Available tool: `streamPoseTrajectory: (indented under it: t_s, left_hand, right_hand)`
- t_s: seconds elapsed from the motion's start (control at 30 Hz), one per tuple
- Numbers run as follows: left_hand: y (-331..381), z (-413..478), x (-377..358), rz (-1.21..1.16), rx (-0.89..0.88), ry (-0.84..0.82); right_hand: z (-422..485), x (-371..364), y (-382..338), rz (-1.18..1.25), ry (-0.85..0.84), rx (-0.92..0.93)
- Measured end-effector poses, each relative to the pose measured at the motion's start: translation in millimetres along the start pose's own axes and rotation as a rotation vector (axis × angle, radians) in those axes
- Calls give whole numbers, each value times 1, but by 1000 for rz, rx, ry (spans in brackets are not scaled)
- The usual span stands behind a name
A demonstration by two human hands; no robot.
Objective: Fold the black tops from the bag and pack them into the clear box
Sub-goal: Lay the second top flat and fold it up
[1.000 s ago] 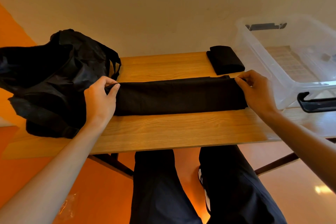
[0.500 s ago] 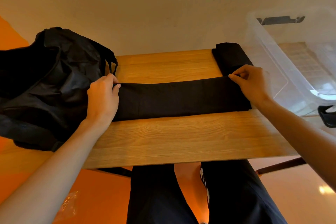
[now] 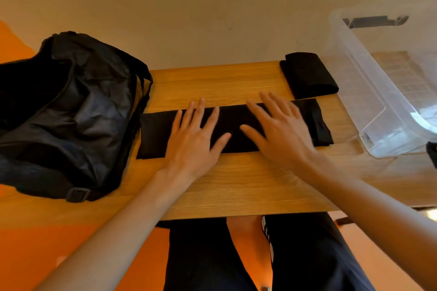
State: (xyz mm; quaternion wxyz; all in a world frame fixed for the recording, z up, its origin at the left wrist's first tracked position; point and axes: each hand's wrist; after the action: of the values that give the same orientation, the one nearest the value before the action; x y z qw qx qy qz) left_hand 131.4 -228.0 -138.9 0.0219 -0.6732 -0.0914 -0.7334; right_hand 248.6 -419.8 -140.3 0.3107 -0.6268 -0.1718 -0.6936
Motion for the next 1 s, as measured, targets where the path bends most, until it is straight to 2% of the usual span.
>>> streamPoseTrajectory:
  t_s: [0.13,0.3,0.57,0.7,0.77,0.9,1.0]
  left_hand:
    - [-7,0,-13,43,57,-108]
    - [-36,-10,-12,56,148,-143]
    - [-54,-2,-9,85,69,-143]
    - [-29,-6,1,156,89,5]
    - [-8,-13,1,152,128,74]
    - [-5,-18,-11,102,282,-91]
    - [-18,-14,-18,86,277,-126]
  right_hand:
    - [4,-23,-14,-59,-161,-33]
    - [-1,-20,15,-56,-211,-123]
    - [-6,-5,49,-86,-277,-257]
    - [0,-2,34,-65,-168,-207]
    - [7,-2,26,-36,-183,-130]
    - [6,-10,30,-33,-255,-117]
    - [1,-9,33,-29,-256,-140]
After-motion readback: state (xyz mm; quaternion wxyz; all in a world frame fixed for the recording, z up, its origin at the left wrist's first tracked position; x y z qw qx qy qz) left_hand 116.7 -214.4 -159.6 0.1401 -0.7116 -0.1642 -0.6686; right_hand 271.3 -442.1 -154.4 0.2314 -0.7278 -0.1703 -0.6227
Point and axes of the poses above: each hand's wrist, its own z-axis towards the middle knuckle, its own x-axis out of the back of the hand, y = z × x, and after that the axes turned 4 degrees about -x, right-handed
